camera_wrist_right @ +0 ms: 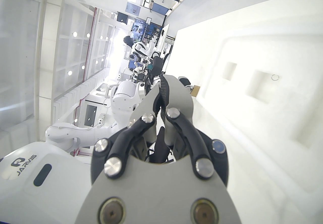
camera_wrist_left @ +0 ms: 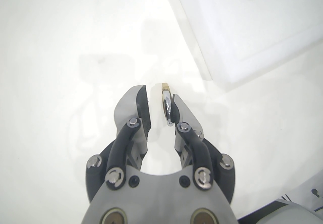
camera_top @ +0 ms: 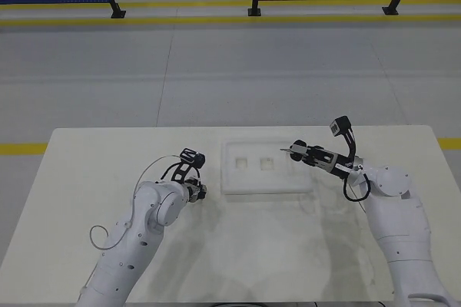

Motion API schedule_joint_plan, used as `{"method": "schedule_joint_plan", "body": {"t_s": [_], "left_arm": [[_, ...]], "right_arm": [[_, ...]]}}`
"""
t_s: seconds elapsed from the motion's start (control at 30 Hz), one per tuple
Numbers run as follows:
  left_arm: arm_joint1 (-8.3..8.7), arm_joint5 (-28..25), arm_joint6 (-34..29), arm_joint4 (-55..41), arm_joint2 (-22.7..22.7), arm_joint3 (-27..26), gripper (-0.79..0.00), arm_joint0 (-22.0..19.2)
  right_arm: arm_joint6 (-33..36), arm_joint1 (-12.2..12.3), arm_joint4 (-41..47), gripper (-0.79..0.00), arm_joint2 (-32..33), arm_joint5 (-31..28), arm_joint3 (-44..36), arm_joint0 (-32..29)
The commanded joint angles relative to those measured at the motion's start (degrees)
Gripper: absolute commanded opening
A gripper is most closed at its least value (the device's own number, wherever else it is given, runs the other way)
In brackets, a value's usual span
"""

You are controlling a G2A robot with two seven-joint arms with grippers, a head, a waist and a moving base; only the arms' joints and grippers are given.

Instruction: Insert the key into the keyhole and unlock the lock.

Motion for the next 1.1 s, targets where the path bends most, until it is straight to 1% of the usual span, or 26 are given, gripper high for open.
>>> {"method": "schedule_joint_plan", "body": {"t_s": [0.0, 0.03, 0.07, 0.37, 0.6, 0.73, 0.83, 0.9, 0.97, 1.07], "left_arm": [[0.02, -0.1, 0.0, 0.1, 0.1, 0.2, -0.702, -0.1], [0.03, -0.1, 0.1, 0.1, 0.2, 0.4, -0.767, -0.2], [0.04, -0.1, 0.1, 0.1, 0.2, 0.5, -0.785, -0.2], [0.06, 0.1, 1.5, -1.9, 0.0, 0.5, -0.785, -0.5], [0.14, 0.9, 2.4, -9.6, -3.0, -1.4, -0.785, -0.7], [-0.02, 1.6, 3.1, -19.0, -5.2, -1.9, -0.785, -1.3], [-0.24, 2.0, 4.2, -27.6, -6.7, -1.1, -0.785, -2.1], [-0.38, 2.0, 5.0, -32.9, -7.5, -0.2, -0.785, -2.9], [-0.66, 2.3, 6.0, -40.7, -8.2, 1.0, -0.785, -3.6], [-0.89, 1.6, 6.3, -49.0, -8.7, 3.5, -0.785, -4.9]], "right_arm": [[0.0, 0.0, 0.0, -0.785, 0.0, 0.0, 0.0, 0.0], [0.0, 0.0, 0.0, -0.785, 0.0, 0.0, 0.0, 0.0], [0.0, 0.0, 0.0, -0.785, 0.0, 0.0, 0.0, 0.0], [0.0, 0.0, 0.0, -0.785, 0.0, 0.0, 0.0, 0.0], [0.0, 0.0, 0.0, -0.785, 0.0, 0.0, 0.0, 0.0], [0.0, 0.0, 0.0, -0.785, 0.0, 0.0, 0.0, 0.0], [0.0, 0.0, 0.0, -0.785, 0.0, 0.0, 0.0, 0.0], [0.0, 0.0, 0.0, -0.785, 0.0, 0.0, 0.0, 0.0], [-1.5, 0.0, 0.1, -0.785, -0.2, 0.4, -1.2, -0.7], [-2.6, 0.2, 1.3, -0.785, 0.1, 0.8, -2.3, -1.7]]}}
